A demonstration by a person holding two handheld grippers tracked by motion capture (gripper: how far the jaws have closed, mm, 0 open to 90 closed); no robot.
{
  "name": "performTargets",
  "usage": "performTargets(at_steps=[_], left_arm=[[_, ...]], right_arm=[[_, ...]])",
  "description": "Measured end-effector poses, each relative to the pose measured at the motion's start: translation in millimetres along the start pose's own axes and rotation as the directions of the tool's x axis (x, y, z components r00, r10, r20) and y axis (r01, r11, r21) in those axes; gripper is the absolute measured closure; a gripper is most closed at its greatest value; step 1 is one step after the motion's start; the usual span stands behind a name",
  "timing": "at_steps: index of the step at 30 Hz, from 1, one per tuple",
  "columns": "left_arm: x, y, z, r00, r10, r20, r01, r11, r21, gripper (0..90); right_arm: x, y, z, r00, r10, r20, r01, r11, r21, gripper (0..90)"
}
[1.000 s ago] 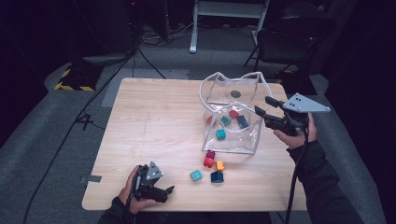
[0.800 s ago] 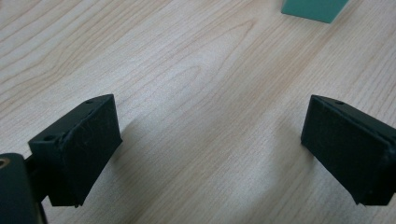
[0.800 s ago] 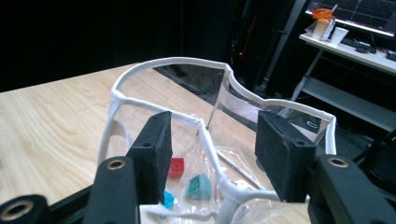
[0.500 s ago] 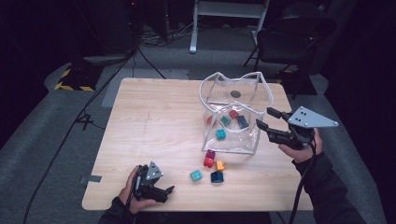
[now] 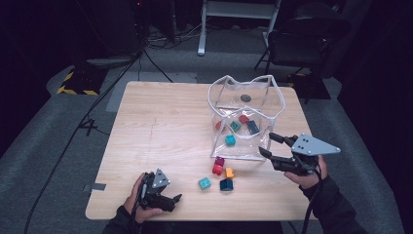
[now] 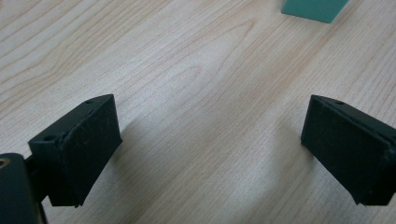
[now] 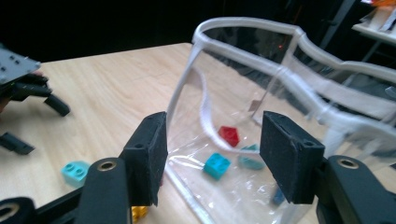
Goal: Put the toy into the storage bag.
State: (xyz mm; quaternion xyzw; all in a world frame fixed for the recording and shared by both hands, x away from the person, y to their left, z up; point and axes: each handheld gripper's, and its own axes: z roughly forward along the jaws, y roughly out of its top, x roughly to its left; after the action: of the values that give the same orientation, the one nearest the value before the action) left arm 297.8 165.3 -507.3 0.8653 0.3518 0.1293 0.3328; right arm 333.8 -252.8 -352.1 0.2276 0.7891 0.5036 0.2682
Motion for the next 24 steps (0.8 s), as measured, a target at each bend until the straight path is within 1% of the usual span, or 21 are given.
performTargets(at_steps=[3,7,11,13,15,16,18,19,21,23,24], left_arm=[[0.0,0.0,0.0,1.0000,0.000,0.000,0.000,1.0000,0.000,4.9],[0.0,0.0,0.0,1.0000,0.000,0.000,0.000,1.0000,0.000,4.9],[0.0,0.0,0.0,1.0000,0.000,0.000,0.000,1.0000,0.000,4.9],[0.0,0.0,0.0,1.0000,0.000,0.000,0.000,1.0000,0.000,4.9],[0.0,0.0,0.0,1.0000,0.000,0.000,0.000,1.0000,0.000,4.9],[0.0,0.0,0.0,1.0000,0.000,0.000,0.000,1.0000,0.000,4.9],[0.0,0.0,0.0,1.0000,0.000,0.000,0.000,1.0000,0.000,4.9],[0.0,0.0,0.0,1.0000,0.000,0.000,0.000,1.0000,0.000,4.9],[-0.1,-0.1,-0.3,1.0000,0.000,-0.004,0.000,1.0000,0.001,4.9],[-0.1,-0.1,-0.2,1.0000,-0.001,-0.003,0.001,1.0000,0.001,4.9],[-0.1,-0.1,-0.2,1.0000,0.001,-0.003,-0.001,1.0000,0.000,5.0]], right_arm=[[6.0,-8.3,2.6,0.9998,0.000,-0.018,0.000,1.0000,0.006,41.5],[17.3,-21.1,8.8,0.9979,0.004,-0.064,-0.003,0.9998,0.022,41.0],[30.0,-34.6,18.1,0.9938,0.005,-0.111,0.000,0.9986,0.053,40.5],[37.3,-43.1,24.2,0.9900,0.011,-0.141,-0.001,0.9974,0.072,40.3],[44.4,-52.6,30.5,0.9847,0.018,-0.173,-0.002,0.9959,0.090,40.0],[49.0,-58.7,34.8,0.9801,0.016,-0.198,0.004,0.9950,0.100,39.9],[56.6,-68.2,42.4,0.9734,0.009,-0.229,0.021,0.9913,0.130,39.4],[60.2,-72.6,46.0,0.9687,0.007,-0.248,0.029,0.9894,0.142,39.4],[67.0,-79.9,52.7,0.9624,-0.005,-0.272,0.051,0.9848,0.166,38.8],[70.4,-83.7,56.9,0.9545,0.009,-0.298,0.044,0.9842,0.172,38.7],[73.0,-85.3,59.2,0.9523,0.009,-0.305,0.047,0.9832,0.177,38.5]])
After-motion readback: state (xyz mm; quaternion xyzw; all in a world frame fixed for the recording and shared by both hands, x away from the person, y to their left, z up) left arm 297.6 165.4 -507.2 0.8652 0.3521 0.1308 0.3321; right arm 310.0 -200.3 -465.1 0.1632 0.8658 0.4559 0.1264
